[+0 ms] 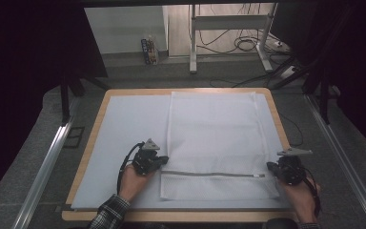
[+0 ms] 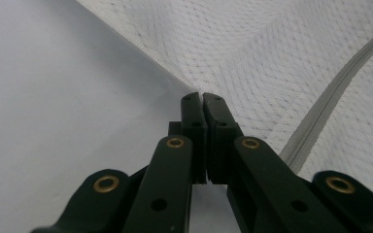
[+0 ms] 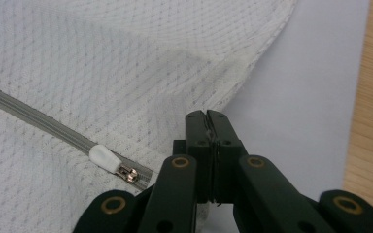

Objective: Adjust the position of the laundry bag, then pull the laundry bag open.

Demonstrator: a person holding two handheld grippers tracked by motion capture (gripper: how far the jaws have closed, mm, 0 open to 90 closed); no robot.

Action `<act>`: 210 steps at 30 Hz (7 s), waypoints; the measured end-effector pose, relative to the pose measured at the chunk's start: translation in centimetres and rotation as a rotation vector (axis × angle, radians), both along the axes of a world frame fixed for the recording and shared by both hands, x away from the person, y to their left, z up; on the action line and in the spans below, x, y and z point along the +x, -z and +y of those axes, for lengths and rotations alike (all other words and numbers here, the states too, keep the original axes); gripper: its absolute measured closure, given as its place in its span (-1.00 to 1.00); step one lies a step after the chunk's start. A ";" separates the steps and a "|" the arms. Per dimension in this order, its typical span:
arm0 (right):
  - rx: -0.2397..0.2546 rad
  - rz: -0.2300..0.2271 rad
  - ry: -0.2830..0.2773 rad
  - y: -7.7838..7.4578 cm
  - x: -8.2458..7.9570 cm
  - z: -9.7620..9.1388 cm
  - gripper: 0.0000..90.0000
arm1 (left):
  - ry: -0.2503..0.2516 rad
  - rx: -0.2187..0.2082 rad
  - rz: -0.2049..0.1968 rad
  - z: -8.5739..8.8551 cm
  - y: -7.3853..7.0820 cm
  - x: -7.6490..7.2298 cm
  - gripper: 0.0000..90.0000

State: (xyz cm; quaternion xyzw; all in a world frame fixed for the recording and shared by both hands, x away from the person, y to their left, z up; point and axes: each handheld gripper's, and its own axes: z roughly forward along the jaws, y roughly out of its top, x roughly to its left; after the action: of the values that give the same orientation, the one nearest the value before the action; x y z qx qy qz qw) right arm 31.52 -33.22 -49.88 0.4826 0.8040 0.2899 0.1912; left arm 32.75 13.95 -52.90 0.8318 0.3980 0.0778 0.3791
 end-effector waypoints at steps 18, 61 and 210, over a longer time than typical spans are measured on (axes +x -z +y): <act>0.031 -0.006 -0.117 -0.3 -0.2 3.4 0.95 | -0.040 0.003 0.036 4.4 -0.6 -2.0 0.97; 0.019 -0.041 -0.245 0.5 0.3 7.1 0.09 | -0.206 0.030 -0.013 7.6 0.1 -3.0 -0.51; -0.044 -0.205 -0.415 -2.6 -7.5 8.4 0.96 | 0.550 -0.147 0.064 -16.0 -2.5 0.6 0.45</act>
State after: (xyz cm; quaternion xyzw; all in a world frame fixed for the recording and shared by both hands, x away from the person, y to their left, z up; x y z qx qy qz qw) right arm 24.02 -24.85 -47.25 0.2708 0.8686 0.3527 0.2186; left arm 33.35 -2.06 -50.43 0.8809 0.1739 -0.0832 0.4323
